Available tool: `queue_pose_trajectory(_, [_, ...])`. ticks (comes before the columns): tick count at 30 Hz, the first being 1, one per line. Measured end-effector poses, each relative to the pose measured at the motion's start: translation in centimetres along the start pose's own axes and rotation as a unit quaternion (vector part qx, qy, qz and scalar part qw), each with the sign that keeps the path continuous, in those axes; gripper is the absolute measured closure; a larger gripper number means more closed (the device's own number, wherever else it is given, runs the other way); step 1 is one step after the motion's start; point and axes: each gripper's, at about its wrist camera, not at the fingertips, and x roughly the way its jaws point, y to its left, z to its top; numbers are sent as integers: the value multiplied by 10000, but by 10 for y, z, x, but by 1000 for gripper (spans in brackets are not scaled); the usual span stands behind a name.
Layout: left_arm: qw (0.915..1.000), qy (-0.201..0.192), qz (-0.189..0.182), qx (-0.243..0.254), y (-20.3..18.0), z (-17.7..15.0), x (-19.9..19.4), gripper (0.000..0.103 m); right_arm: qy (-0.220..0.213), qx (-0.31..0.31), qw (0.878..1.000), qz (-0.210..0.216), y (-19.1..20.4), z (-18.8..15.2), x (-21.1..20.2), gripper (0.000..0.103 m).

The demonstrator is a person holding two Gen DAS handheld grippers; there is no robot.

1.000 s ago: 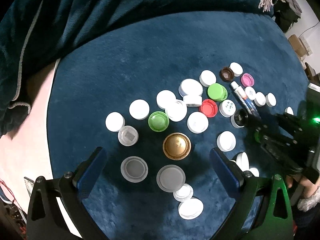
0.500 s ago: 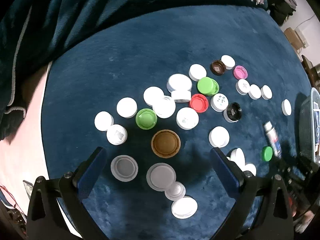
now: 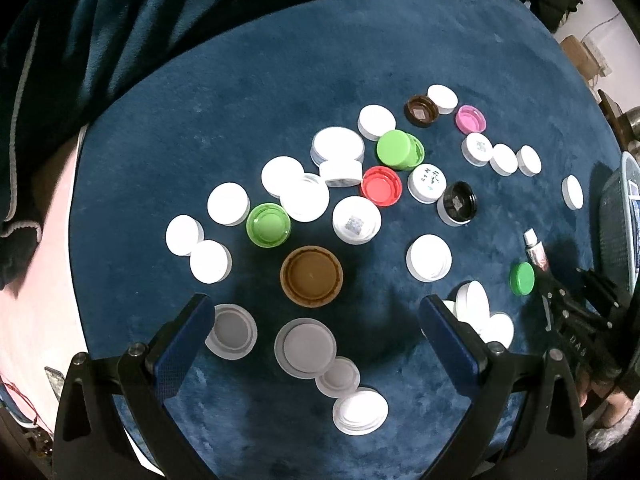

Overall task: Organize objects
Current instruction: 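Grasp the white mupirocin ointment tube with the right gripper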

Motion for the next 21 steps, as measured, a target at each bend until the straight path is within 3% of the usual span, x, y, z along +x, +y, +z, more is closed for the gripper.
queue_pose_trajectory(5, [9999,8,-128,62,-4,-1,2,1,-27,-379,9990,-232,11,-12,-3,70])
queue_pose_trajectory(9, [9997,-97,-102,185,-11,-2,-2,1,30,-216,9997,-53,7,-12,-4,69])
queue_pose_trajectory(13, [9997,23,-79,225,-10,-3,4,1,-163,4,9999,-10,3,-15,-9,81])
queue_pose_trajectory(18, [9972,294,-677,96,-14,-7,17,4,-270,163,9994,156,0,-26,-18,83])
queue_pose_trajectory(21, [9956,256,-811,395,-35,-7,20,9,-269,288,9990,193,-3,-31,-19,83])
